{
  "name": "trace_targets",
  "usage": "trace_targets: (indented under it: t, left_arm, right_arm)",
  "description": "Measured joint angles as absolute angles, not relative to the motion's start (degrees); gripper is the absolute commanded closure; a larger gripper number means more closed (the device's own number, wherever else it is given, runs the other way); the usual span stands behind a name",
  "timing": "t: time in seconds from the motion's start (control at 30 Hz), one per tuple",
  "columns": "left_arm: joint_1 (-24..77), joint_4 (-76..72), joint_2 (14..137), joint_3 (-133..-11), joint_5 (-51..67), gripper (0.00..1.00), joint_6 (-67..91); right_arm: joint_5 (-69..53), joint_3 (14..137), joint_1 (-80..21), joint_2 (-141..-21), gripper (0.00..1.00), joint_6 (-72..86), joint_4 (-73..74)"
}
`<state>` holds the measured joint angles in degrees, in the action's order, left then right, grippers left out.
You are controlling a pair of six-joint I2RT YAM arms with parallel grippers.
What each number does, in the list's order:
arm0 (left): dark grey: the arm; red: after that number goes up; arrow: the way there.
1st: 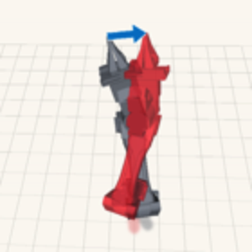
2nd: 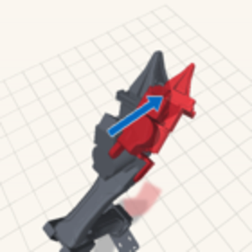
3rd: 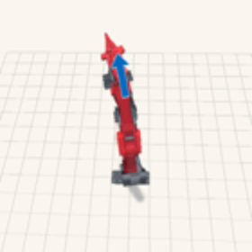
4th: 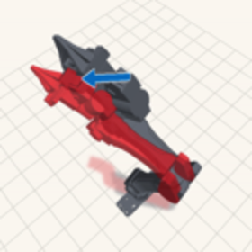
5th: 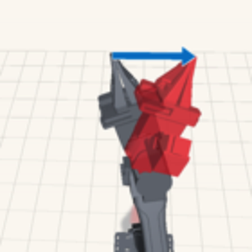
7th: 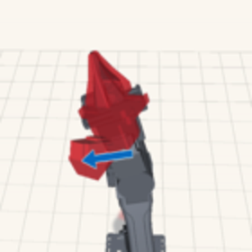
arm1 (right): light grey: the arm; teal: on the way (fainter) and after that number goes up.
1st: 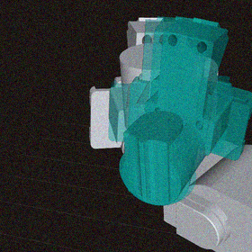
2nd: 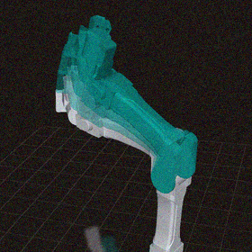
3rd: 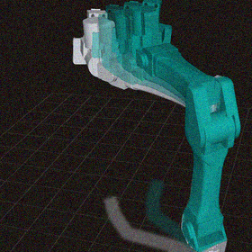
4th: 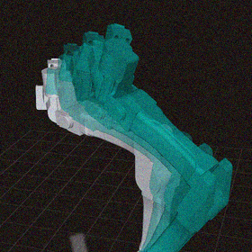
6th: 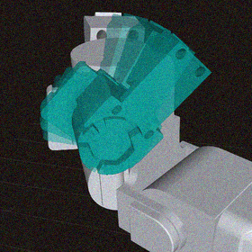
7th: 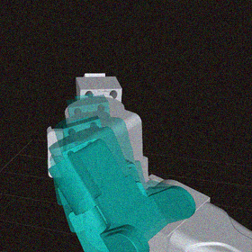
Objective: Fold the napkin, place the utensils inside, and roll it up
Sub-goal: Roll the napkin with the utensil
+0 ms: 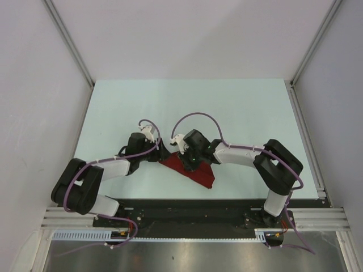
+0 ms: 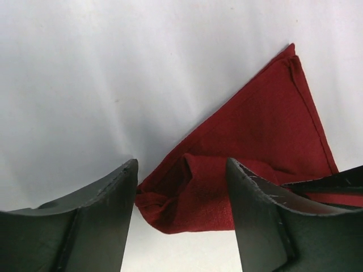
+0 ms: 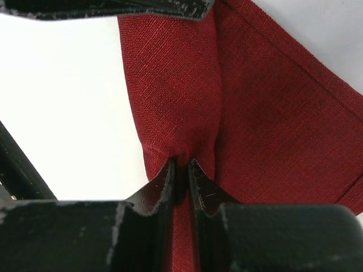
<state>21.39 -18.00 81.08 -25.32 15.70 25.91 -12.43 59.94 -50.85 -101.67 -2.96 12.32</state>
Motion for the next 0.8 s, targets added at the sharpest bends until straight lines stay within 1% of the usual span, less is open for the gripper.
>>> trace_targets:
  t: [0.03, 0.07, 0.1, 0.13, 0.17, 0.2, 0.27, 0.4, 0.47, 0.6, 0.7, 0.8]
  left_arm:
    - [21.4, -18.3, 81.4, -25.4, 15.7, 0.49, 26.0]
    - [21.4, -18.7, 81.8, -25.4, 15.7, 0.55, 25.8]
    - [21.4, -18.9, 82.3, -25.4, 15.9, 0.71, 26.2]
    - [21.4, -19.4, 83.1, -25.4, 16.3, 0.79, 26.3]
    - [21.4, -19.9, 83.8, -25.5, 16.7, 0.87, 26.5]
    - [21.4, -20.4, 84.6, -25.6, 17.1, 0.98, 26.8]
    - [21.3, -21.4, 85.8, -25.7, 18.3, 1.0, 27.1]
    - [21.2, -22.0, 86.3, -25.8, 18.9, 1.0, 27.5]
    - [21.2, -22.0, 86.3, -25.8, 19.0, 1.0, 27.5]
    - [21.2, -22.0, 86.3, -25.8, 19.2, 1.0, 27.5]
    - [21.2, -22.0, 86.3, -25.8, 19.2, 1.0, 27.5]
    - [21.2, -22.0, 86.3, -25.8, 19.2, 1.0, 27.5]
  right_arm:
    - [-12.5, 60.0, -50.8, -101.7, 0.84, -2.9, 12.4]
    - [-12.5, 60.1, -50.7, -101.8, 0.81, -2.7, 12.5]
    - [-12.5, 60.2, -50.7, -101.8, 0.78, -2.6, 12.6]
    - [-12.5, 60.3, -50.7, -101.9, 0.73, -2.5, 12.7]
    - [-12.3, 60.4, -50.7, -101.9, 0.62, -2.3, 12.8]
    - [-11.9, 60.4, -50.7, -101.9, 0.56, -2.2, 12.8]
    - [-9.9, 60.4, -50.7, -101.8, 0.44, -2.2, 12.8]
    - [-3.4, 60.4, -52.5, -100.5, 0.37, -2.3, 13.5]
    - [1.6, 60.1, -55.0, -99.3, 0.36, -2.8, 13.7]
    - [10.3, 59.8, -61.9, -96.6, 0.35, -4.7, 13.5]
    - [14.1, 59.7, -65.5, -96.4, 0.35, -6.1, 13.1]
    - [16.7, 59.6, -66.8, -96.6, 0.36, -7.4, 12.9]
